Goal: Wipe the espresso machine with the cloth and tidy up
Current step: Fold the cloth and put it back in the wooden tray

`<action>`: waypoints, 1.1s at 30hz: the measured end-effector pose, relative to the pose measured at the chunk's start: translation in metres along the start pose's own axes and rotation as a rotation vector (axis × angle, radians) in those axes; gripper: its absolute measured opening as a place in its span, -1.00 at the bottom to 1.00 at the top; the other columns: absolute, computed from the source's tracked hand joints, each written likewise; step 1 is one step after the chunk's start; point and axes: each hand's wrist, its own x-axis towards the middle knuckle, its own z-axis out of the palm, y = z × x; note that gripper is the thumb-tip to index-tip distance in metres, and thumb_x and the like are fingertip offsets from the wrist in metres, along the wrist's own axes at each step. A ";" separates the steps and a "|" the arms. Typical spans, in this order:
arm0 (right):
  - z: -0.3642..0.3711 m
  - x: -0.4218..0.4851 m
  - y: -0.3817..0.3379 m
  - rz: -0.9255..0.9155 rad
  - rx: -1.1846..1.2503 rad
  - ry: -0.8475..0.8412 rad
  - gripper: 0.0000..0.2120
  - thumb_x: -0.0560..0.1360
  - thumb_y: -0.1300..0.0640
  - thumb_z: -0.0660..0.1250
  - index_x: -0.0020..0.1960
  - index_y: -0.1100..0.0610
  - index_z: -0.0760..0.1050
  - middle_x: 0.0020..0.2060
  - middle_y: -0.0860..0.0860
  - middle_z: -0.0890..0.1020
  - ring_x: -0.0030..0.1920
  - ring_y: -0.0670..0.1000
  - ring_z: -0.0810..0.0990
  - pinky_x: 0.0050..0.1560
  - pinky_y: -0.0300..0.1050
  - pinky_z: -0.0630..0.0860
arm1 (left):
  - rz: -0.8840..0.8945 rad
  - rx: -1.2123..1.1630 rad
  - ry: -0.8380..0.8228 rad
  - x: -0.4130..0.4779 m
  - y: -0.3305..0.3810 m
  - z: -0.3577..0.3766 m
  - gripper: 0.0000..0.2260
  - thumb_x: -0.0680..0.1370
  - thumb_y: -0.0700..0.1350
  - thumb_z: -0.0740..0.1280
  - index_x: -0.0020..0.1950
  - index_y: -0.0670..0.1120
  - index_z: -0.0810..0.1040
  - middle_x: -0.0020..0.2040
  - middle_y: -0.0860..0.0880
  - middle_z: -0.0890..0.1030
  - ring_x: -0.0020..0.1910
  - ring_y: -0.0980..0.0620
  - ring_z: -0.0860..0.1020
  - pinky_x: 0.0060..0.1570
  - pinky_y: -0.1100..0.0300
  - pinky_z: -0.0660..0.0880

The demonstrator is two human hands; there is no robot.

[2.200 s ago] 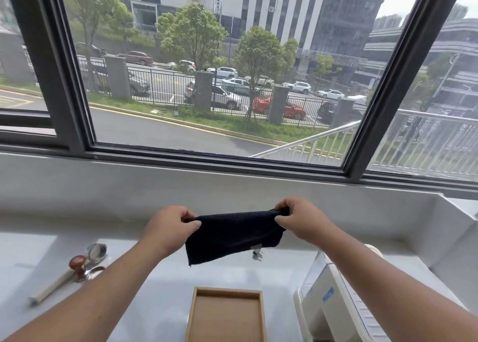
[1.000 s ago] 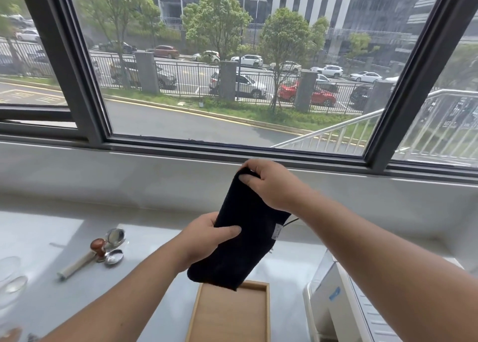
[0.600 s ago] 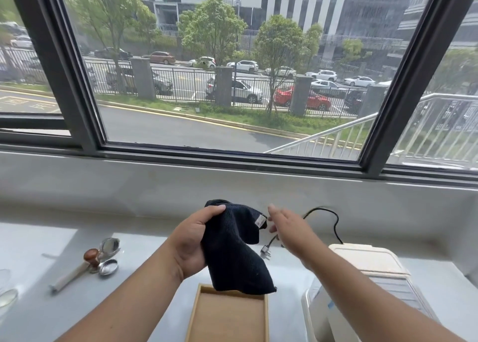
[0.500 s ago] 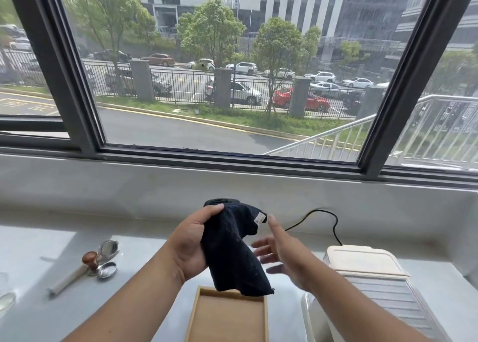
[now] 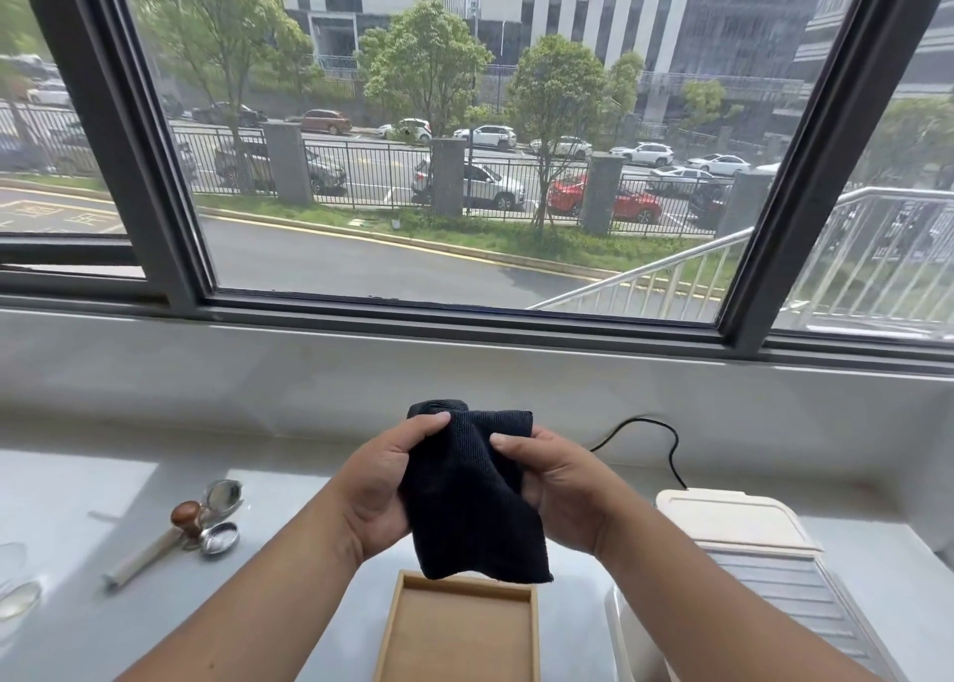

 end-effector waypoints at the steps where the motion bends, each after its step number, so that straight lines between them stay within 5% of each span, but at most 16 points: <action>1: -0.001 0.001 -0.003 0.002 -0.020 0.046 -0.58 0.62 0.21 0.38 0.44 0.34 0.48 0.23 0.28 0.62 0.19 0.21 0.64 0.32 0.16 0.53 | -0.004 0.014 0.014 -0.001 0.000 -0.002 -0.66 0.58 -0.02 0.39 0.25 -0.19 0.72 0.28 -0.28 0.67 0.22 -0.25 0.68 0.09 -0.06 0.67; 4: -0.006 0.003 -0.010 0.025 -0.083 0.179 -0.66 0.68 0.19 0.31 0.42 0.27 0.51 0.23 0.24 0.67 0.17 0.20 0.67 0.25 0.15 0.58 | -0.001 0.076 0.078 -0.003 0.003 -0.007 -0.73 0.58 -0.09 0.37 0.18 -0.19 0.75 0.21 -0.26 0.71 0.12 -0.22 0.72 -0.04 -0.03 0.69; 9: -0.013 -0.002 -0.016 0.108 -0.247 0.178 -0.71 0.68 0.27 0.25 0.38 0.19 0.54 0.24 0.20 0.70 0.15 0.16 0.70 0.18 0.11 0.58 | -0.003 0.385 0.177 -0.003 0.005 -0.014 -0.73 0.66 -0.19 0.27 0.30 -0.24 0.63 0.11 -0.19 0.72 0.05 -0.13 0.69 0.10 -0.02 0.58; 12: -0.020 -0.004 -0.018 0.121 -0.336 0.139 -0.60 0.56 0.45 0.27 0.34 0.21 0.58 0.22 0.26 0.69 0.18 0.21 0.69 0.34 0.21 0.51 | 0.014 0.524 0.237 -0.002 0.004 -0.018 -0.79 0.65 -0.22 0.34 0.23 -0.19 0.69 0.13 -0.17 0.75 0.07 -0.14 0.71 0.10 0.03 0.61; 16: -0.024 -0.002 -0.013 0.088 -0.533 0.291 -0.64 0.52 0.43 0.40 0.28 0.21 0.58 0.07 0.18 0.76 0.08 0.18 0.75 0.20 0.20 0.64 | 0.053 0.677 0.366 0.000 0.000 -0.025 -0.81 0.56 -0.17 0.50 0.17 -0.09 0.67 0.04 -0.04 0.78 0.16 -0.10 0.70 0.15 0.06 0.57; 19: -0.025 -0.002 -0.004 0.058 -0.620 0.409 -0.40 0.35 0.24 0.53 0.35 0.12 0.43 0.00 0.14 0.78 0.11 0.33 0.72 0.25 0.48 0.53 | 0.097 0.747 0.446 0.003 -0.003 -0.029 -0.64 0.50 -0.12 0.57 0.23 0.03 0.54 -0.02 0.01 0.78 0.13 -0.01 0.68 0.19 0.04 0.56; 23: -0.030 -0.004 0.002 0.025 -0.668 0.423 -0.05 0.36 0.15 0.52 0.58 -0.29 0.12 0.07 0.22 0.74 0.13 0.27 0.71 0.25 0.30 0.57 | 0.115 0.764 0.366 0.005 -0.005 -0.034 -0.60 0.53 -0.18 0.56 0.32 0.04 0.57 -0.07 0.11 0.78 0.01 0.11 0.74 0.13 0.17 0.60; 25: -0.032 -0.008 0.001 0.019 -0.710 0.419 -0.24 0.43 0.19 0.53 0.49 -0.26 0.31 0.03 0.22 0.74 0.07 0.26 0.72 0.18 0.18 0.62 | 0.094 0.748 0.296 0.005 -0.005 -0.036 -0.62 0.52 -0.23 0.56 0.31 0.00 0.63 0.05 0.05 0.78 0.04 0.22 0.71 0.10 0.25 0.58; 28: -0.033 -0.013 -0.001 0.040 -0.763 0.414 -0.60 0.49 0.26 0.52 0.29 0.02 0.60 -0.20 0.13 0.68 -0.19 0.03 0.68 -0.09 -0.11 0.59 | 0.086 0.820 0.255 0.003 -0.007 -0.037 -0.45 0.47 -0.26 0.59 0.41 0.07 0.57 0.35 -0.02 0.63 0.35 0.19 0.55 0.32 0.17 0.50; 30: -0.034 -0.015 -0.001 0.061 -0.762 0.416 -0.68 0.48 0.32 0.50 0.19 0.09 0.63 -0.15 0.19 0.75 -0.22 0.00 0.68 -0.12 -0.12 0.56 | 0.121 0.916 0.277 0.005 -0.010 -0.036 -0.41 0.47 -0.26 0.57 0.45 0.07 0.54 0.31 -0.02 0.68 0.37 0.10 0.57 0.38 0.10 0.51; 33: -0.032 -0.015 0.000 0.104 -0.869 0.431 -0.74 0.43 0.33 0.48 0.07 0.09 0.64 -0.09 0.20 0.76 -0.22 0.04 0.66 -0.11 -0.06 0.55 | 0.211 1.134 0.355 0.007 -0.016 -0.030 -0.58 0.47 -0.19 0.52 0.22 0.21 0.62 0.04 0.14 0.75 0.08 0.22 0.67 0.17 0.18 0.61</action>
